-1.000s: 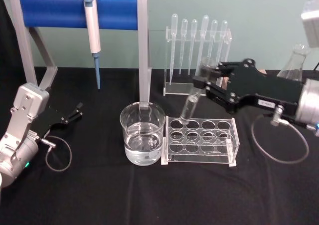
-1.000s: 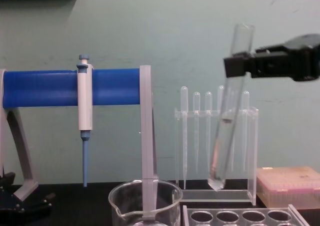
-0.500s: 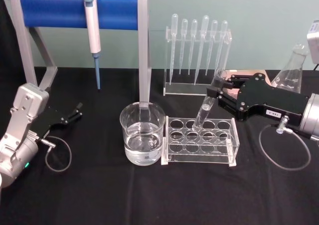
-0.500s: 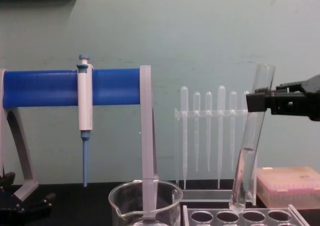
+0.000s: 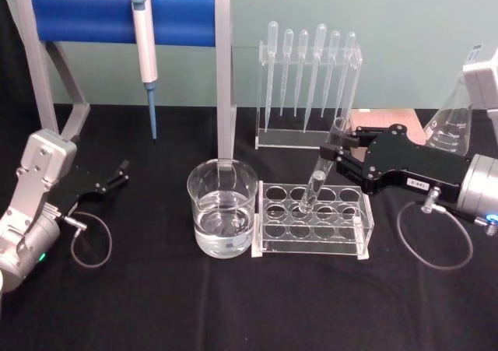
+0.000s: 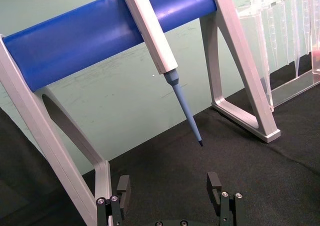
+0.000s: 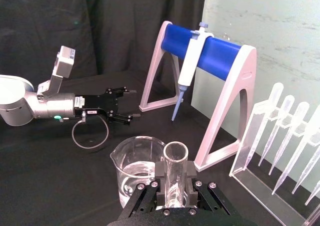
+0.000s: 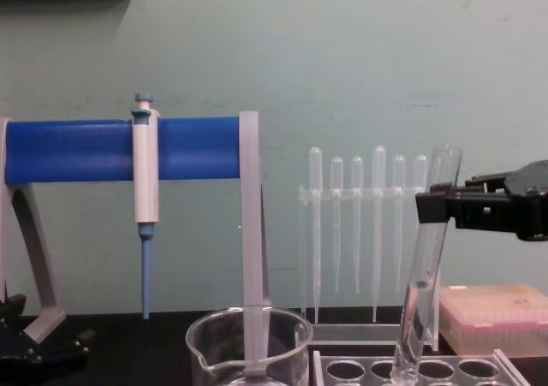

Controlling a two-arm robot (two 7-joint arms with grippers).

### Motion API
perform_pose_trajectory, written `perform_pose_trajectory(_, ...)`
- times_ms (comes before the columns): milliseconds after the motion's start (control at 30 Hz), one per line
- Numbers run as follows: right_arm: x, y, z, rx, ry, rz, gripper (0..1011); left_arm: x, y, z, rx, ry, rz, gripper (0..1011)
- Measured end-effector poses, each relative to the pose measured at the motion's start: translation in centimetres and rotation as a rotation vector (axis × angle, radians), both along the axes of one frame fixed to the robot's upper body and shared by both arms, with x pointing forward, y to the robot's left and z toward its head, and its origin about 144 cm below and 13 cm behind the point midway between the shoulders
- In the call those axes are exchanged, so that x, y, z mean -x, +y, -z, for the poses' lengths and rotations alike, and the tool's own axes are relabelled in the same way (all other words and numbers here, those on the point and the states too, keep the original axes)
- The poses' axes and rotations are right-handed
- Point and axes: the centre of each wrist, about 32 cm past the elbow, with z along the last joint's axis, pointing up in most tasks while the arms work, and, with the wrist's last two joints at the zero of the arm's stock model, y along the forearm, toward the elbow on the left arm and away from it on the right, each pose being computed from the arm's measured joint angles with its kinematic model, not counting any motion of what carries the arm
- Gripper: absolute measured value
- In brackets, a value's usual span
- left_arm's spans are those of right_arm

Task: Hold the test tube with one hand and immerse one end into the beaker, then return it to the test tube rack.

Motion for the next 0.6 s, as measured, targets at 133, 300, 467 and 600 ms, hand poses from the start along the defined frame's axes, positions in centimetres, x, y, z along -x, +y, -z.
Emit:
perform_pose_trajectory(133,-0.2,0.0,0.4,0.000,0.009,0.001,239,0.0,0.0,0.0,0.000,0.000,0.000,1000)
perform_pose_trajectory(300,-0.4,0.1,1.0,-0.004,0.020,0.002,239,0.0,0.0,0.0,0.000,0.000,0.000,1000)
perform_pose_trajectory(467,-0.5,0.3,1.8,-0.003,0.041,-0.003,239,0.0,0.0,0.0,0.000,0.000,0.000,1000)
perform_pose_trajectory(600,-0.5,0.4,2.2,0.008,0.045,-0.004,239,0.0,0.0,0.0,0.000,0.000,0.000,1000)
